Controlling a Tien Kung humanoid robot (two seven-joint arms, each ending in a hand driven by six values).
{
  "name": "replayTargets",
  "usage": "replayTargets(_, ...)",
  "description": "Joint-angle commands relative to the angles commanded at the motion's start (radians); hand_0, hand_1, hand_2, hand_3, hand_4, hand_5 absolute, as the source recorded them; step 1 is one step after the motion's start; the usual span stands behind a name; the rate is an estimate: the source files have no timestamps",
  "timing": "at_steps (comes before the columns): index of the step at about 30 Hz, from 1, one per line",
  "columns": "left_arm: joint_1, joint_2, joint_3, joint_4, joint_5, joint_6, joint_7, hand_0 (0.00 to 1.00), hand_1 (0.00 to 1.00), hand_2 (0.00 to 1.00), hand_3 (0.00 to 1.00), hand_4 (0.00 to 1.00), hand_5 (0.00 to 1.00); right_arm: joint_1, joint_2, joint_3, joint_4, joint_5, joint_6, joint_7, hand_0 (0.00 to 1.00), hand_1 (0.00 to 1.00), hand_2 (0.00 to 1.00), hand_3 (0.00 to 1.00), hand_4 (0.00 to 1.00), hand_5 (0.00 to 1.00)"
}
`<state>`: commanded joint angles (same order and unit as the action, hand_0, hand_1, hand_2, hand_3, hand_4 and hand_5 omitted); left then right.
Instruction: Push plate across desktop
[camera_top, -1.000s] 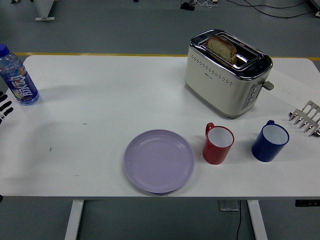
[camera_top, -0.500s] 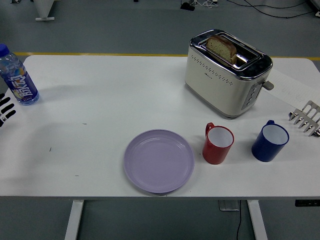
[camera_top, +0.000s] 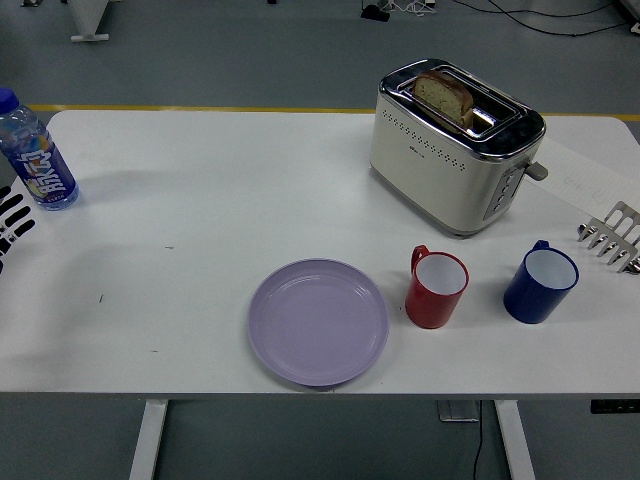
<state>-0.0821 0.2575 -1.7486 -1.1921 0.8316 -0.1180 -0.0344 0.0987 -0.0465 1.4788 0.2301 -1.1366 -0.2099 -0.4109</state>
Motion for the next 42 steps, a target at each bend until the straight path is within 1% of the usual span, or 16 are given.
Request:
replayTargets(8,0.002,-0.003,0.0,0.001,0.003,0.006,-0.001,0.748,0.775,0.76,0.708,0.558,0.998,0.001,-0.002,0.003,-0.001,-0.004,0.002,0.002,0.642,0.603,0.656,0.768,0.494,0.558)
replayTargets(13,0.004,-0.009,-0.005,0.002,0.001,0.031,-0.016,0.751,0.776,0.775,0.708,0.564,0.998,0.004,-0.002,0.002,-0.001,-0.003,0.002,0.003,0.641,0.602,0.656,0.768,0.494,0.559)
replayTargets(42,-0.001,-0.005,0.002,0.005,0.004,0.029,-0.009,0.753,0.778,0.776,0.709,0.568,0.998,0.007,-0.004,-0.007,-0.001,0.011,-0.001,0.004,0.64,0.602,0.655,0.767,0.492,0.554)
